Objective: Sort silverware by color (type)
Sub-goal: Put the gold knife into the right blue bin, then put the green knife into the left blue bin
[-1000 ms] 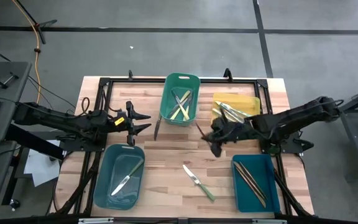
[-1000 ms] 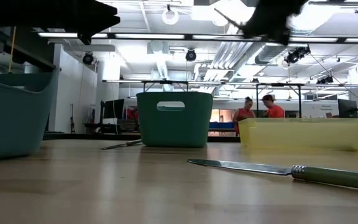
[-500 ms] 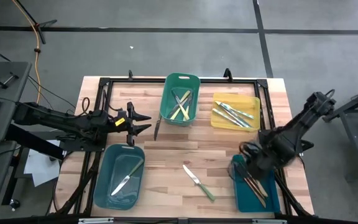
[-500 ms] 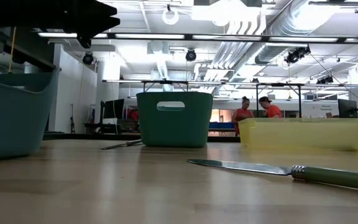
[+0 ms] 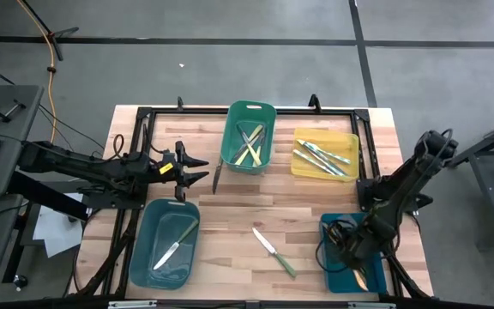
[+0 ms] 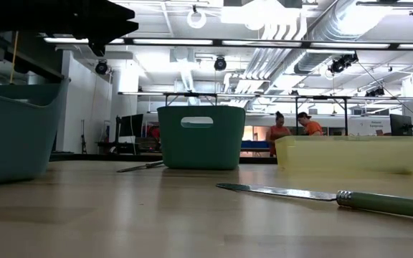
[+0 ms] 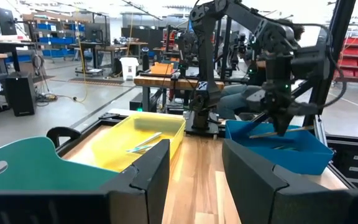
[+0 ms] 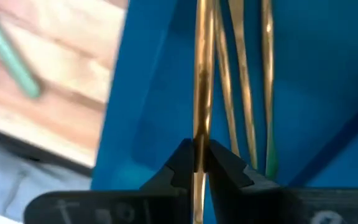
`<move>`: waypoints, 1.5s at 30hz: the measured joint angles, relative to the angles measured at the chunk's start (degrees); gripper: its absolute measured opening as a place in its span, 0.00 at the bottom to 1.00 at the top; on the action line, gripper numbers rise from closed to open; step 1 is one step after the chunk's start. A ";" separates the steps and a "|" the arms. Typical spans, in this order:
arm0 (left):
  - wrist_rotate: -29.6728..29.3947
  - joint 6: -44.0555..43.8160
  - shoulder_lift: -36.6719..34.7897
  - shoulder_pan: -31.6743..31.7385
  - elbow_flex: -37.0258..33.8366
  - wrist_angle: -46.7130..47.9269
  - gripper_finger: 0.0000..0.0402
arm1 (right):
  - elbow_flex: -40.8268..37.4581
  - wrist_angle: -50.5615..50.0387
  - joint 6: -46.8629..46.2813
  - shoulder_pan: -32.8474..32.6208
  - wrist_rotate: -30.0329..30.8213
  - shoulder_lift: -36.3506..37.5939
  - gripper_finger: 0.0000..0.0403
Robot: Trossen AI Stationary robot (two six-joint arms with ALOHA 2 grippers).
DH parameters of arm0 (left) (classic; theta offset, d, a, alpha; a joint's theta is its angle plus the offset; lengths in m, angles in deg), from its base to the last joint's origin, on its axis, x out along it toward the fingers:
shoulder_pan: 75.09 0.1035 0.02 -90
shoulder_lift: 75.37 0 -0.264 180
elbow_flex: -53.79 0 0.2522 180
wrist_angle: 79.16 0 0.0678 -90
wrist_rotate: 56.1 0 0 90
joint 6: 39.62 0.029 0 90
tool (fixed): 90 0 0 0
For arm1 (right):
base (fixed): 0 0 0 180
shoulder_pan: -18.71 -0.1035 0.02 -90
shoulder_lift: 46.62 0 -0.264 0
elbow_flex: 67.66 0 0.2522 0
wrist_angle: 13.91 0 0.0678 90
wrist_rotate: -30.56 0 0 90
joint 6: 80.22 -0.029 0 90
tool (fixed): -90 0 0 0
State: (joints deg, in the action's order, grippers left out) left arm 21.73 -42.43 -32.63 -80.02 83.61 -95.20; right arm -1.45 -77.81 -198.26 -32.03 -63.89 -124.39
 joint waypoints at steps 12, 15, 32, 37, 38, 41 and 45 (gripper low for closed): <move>0.02 0.00 -0.02 0.04 0.00 0.32 0.35 | -6.12 2.05 -0.21 0.24 0.07 -1.08 0.04; 0.02 0.02 0.00 0.04 0.00 0.80 0.35 | -6.62 2.10 -0.52 0.22 0.13 -1.08 0.07; 0.00 0.96 0.00 0.04 0.00 1.21 0.35 | -3.54 1.41 6.15 0.24 -2.23 -0.13 0.18; 0.00 1.11 0.00 0.04 0.00 1.21 0.35 | 3.54 -1.54 9.82 0.22 4.96 1.48 0.18; -0.04 1.11 0.00 0.04 0.00 1.21 0.35 | 5.23 -1.28 11.18 0.22 9.15 1.53 0.18; -0.33 1.11 -0.01 0.04 0.00 1.23 0.35 | 8.65 3.38 17.95 0.34 25.42 1.49 0.18; -0.37 1.11 -0.01 0.04 0.00 1.23 0.35 | 8.10 21.39 35.83 3.41 37.45 1.13 0.18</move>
State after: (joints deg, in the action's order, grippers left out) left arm 21.37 -41.32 -32.64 -79.97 83.61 -93.97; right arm 6.65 -56.43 -162.43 -28.62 -26.44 -123.27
